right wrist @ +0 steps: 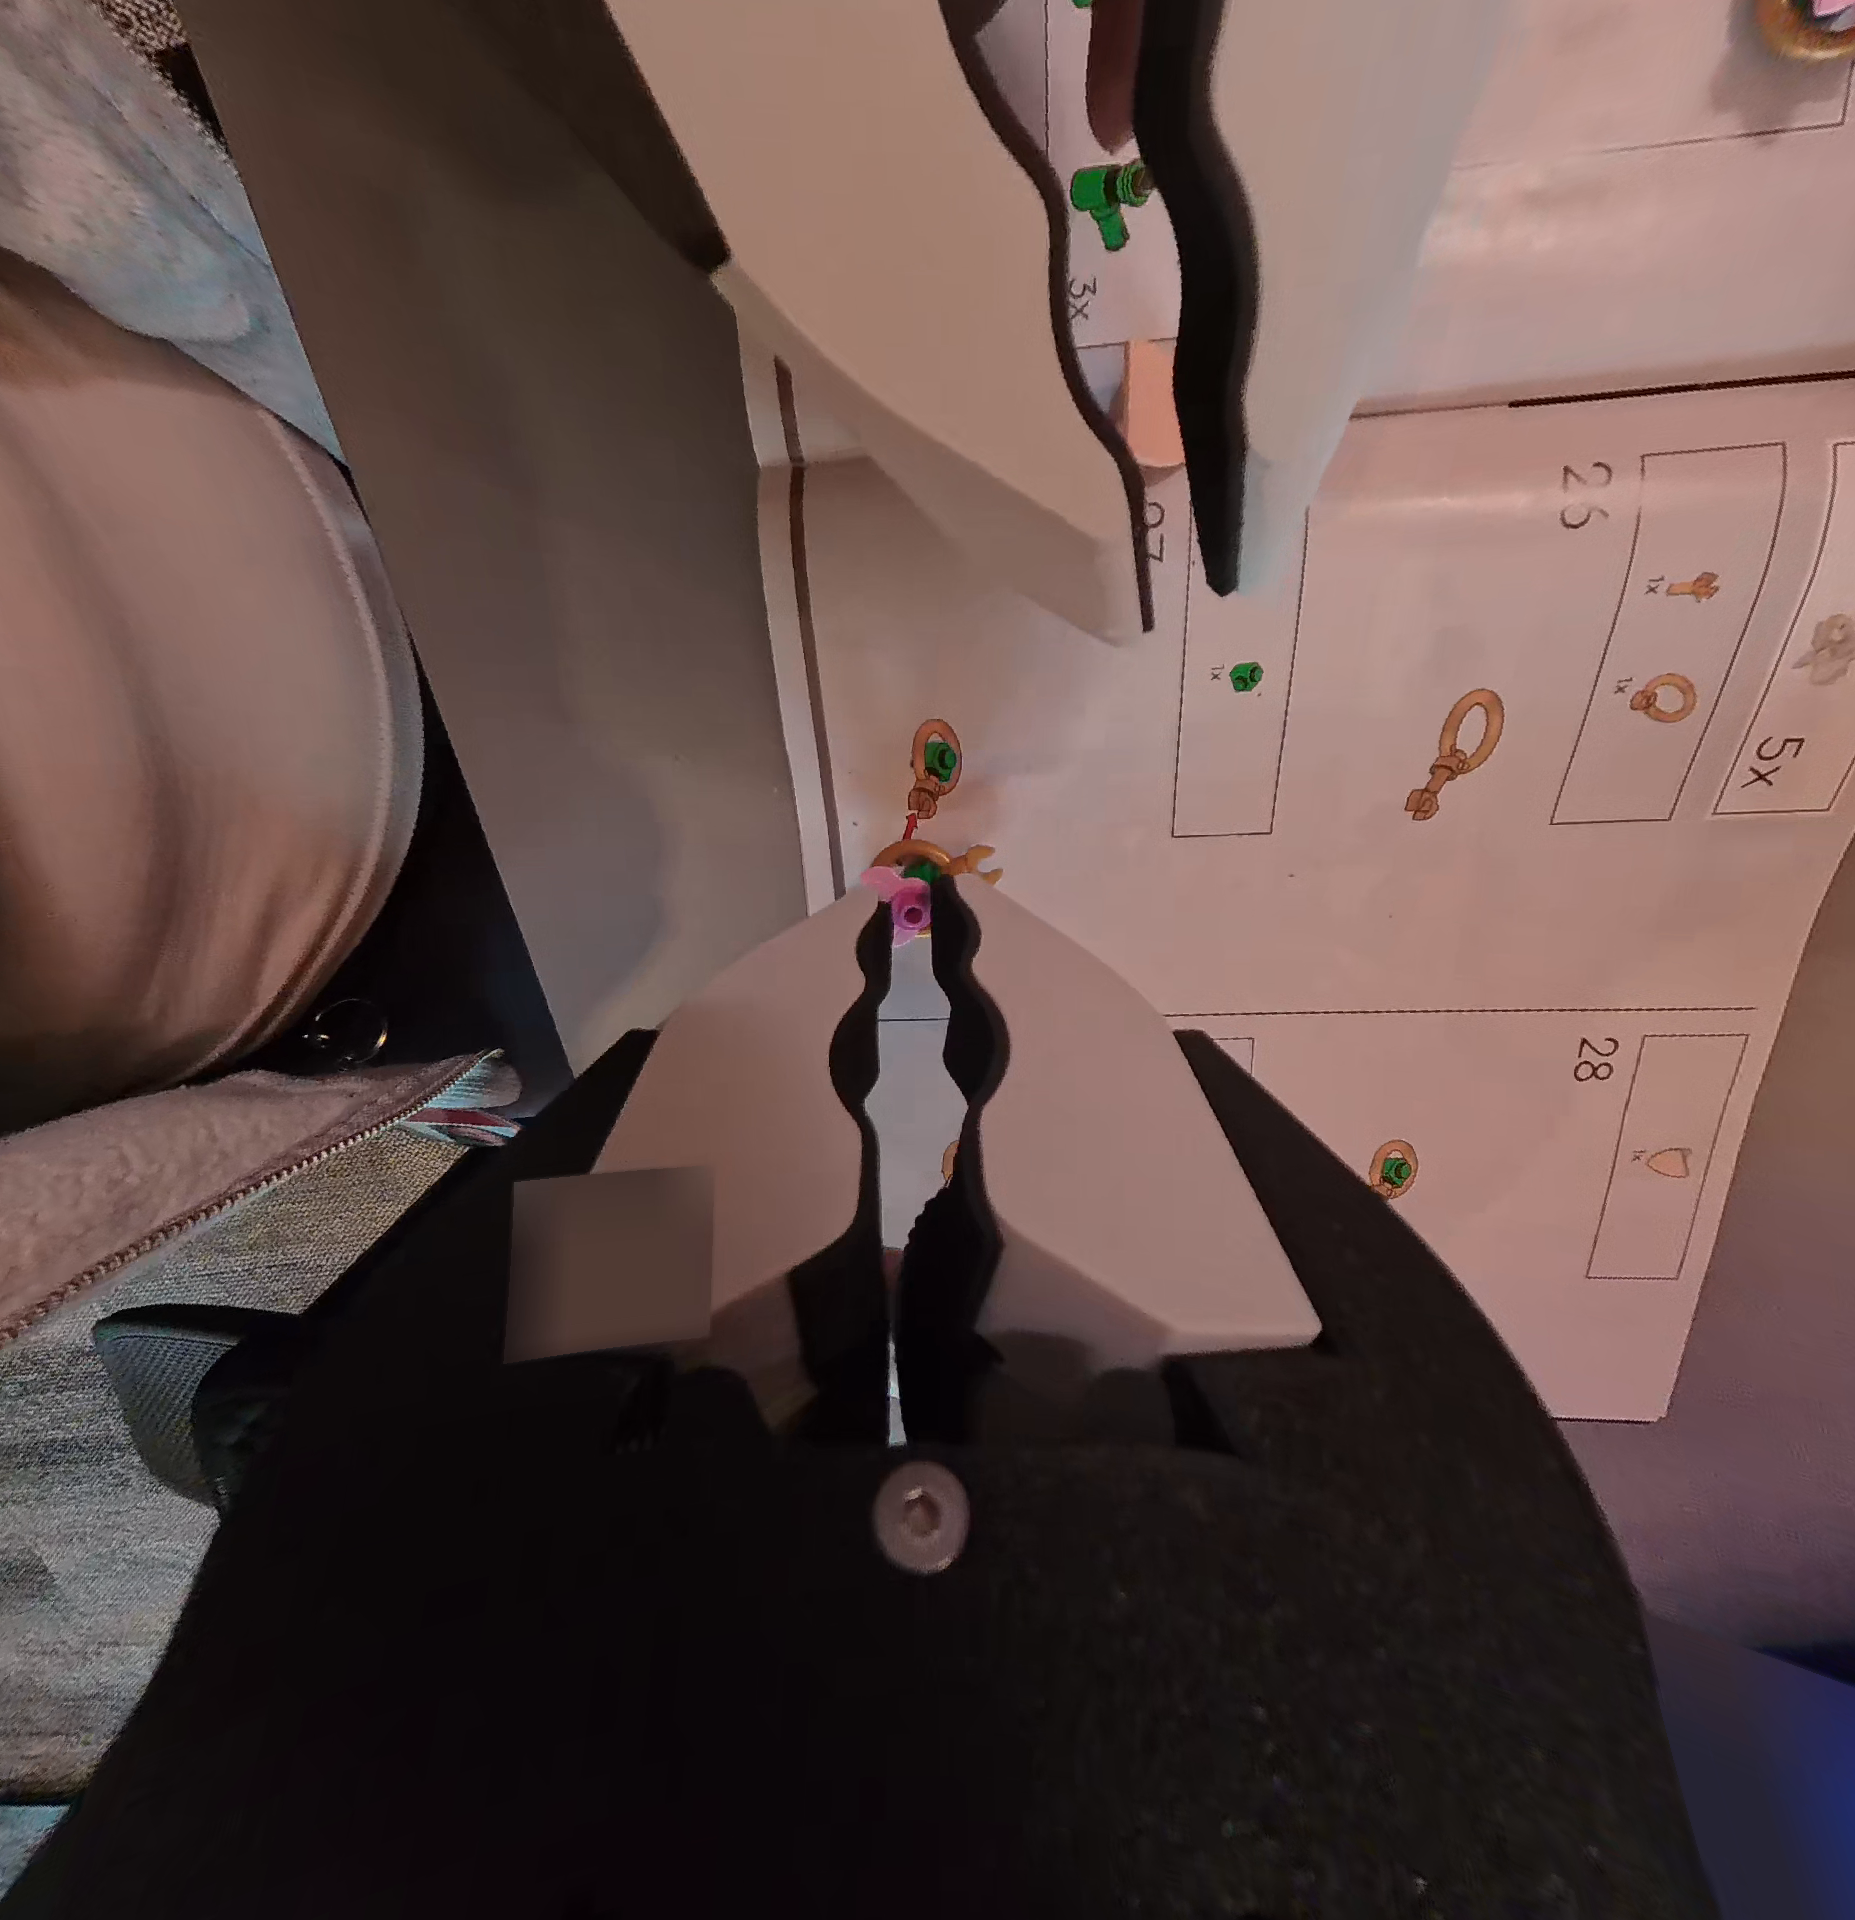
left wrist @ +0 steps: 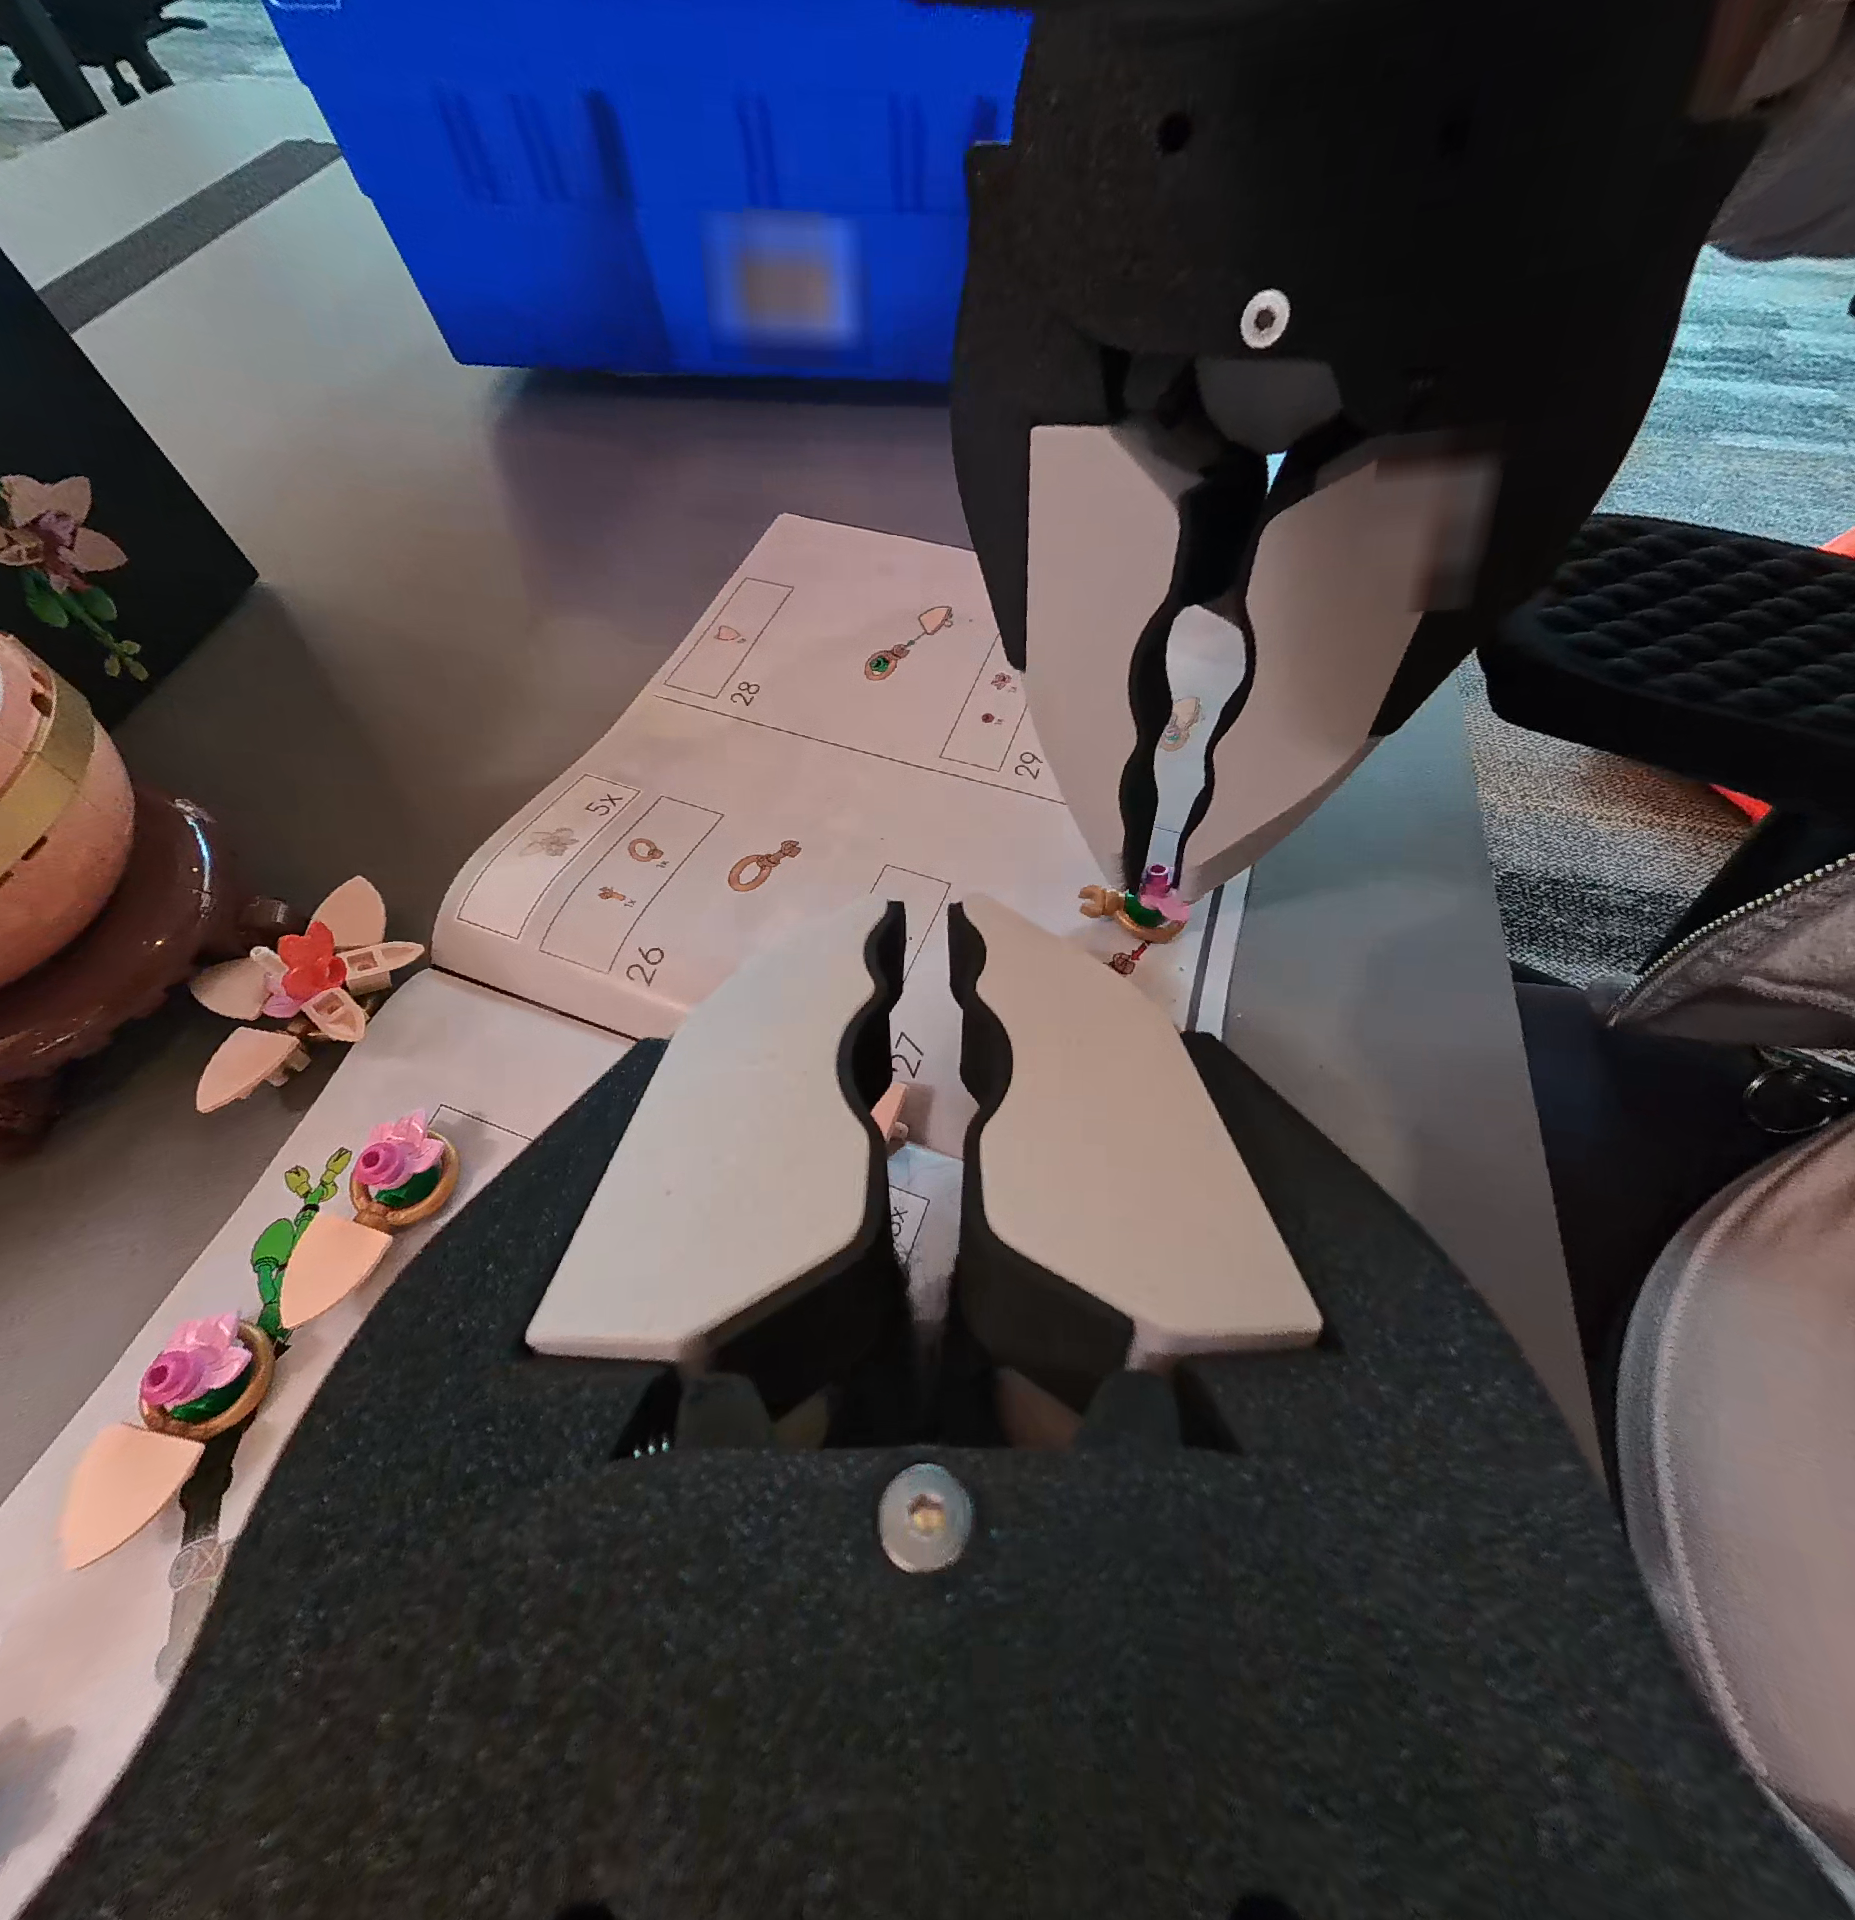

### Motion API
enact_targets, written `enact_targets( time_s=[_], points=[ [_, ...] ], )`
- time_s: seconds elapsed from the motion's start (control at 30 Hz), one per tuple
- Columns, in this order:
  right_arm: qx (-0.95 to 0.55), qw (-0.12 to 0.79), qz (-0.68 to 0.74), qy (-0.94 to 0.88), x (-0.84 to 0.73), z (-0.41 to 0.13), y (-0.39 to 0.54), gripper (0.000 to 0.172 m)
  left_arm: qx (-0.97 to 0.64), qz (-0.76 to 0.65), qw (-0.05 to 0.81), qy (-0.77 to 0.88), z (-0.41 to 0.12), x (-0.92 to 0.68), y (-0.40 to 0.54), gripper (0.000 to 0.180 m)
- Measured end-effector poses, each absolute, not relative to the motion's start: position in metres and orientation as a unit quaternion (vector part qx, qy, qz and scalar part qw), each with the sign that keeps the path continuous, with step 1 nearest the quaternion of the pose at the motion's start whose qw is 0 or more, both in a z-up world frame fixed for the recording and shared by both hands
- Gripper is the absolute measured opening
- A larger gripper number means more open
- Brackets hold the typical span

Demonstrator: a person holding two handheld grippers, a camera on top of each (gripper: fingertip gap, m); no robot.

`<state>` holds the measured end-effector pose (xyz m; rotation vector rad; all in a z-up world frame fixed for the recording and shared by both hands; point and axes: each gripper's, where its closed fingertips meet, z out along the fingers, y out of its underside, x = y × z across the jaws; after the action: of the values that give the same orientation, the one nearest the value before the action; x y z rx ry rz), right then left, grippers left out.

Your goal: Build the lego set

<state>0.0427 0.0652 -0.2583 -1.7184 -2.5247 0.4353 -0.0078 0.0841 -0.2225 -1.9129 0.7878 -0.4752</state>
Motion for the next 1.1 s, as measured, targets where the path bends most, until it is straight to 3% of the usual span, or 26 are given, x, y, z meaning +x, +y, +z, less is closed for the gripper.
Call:
enact_targets(
  time_s=[1.1],
  points=[
    [-0.545,0.031,0.152,-0.824,0.0419,-0.2583,0.0647,0.017,-0.791,-0.200,0.474,0.331,-0.2265,-0.0070,0.0830,0.008]
  ],
)
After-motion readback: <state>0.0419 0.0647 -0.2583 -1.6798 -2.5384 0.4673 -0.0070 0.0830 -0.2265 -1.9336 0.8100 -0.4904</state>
